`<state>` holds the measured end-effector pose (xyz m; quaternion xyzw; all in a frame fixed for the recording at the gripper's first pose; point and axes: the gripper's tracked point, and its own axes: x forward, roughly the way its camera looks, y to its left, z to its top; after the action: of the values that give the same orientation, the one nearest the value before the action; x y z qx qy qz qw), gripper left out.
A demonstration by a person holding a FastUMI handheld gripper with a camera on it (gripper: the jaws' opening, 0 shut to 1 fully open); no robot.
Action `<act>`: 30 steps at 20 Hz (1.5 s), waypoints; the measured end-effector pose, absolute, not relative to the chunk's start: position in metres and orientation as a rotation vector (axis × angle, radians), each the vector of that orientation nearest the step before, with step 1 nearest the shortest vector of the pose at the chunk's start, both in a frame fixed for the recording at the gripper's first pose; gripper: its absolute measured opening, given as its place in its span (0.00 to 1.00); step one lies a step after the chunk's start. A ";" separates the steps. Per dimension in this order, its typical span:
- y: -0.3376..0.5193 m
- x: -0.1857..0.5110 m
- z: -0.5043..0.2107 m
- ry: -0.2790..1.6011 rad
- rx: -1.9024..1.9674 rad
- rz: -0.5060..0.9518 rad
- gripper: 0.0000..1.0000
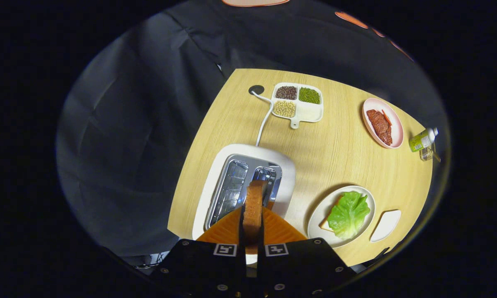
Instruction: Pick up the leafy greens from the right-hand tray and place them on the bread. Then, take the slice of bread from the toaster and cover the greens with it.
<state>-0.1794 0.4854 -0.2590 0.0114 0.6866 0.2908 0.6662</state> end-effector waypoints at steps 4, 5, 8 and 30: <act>0.470 -0.169 -0.231 1.512 0.143 0.681 0.11; 0.466 -0.166 -0.222 1.500 0.179 0.687 0.11; 0.448 -0.152 -0.206 1.450 0.246 0.689 0.10; 0.293 -0.163 -0.315 1.395 0.412 0.683 0.10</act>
<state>-0.1631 0.2933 -0.3148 0.1844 0.6250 0.3059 0.6942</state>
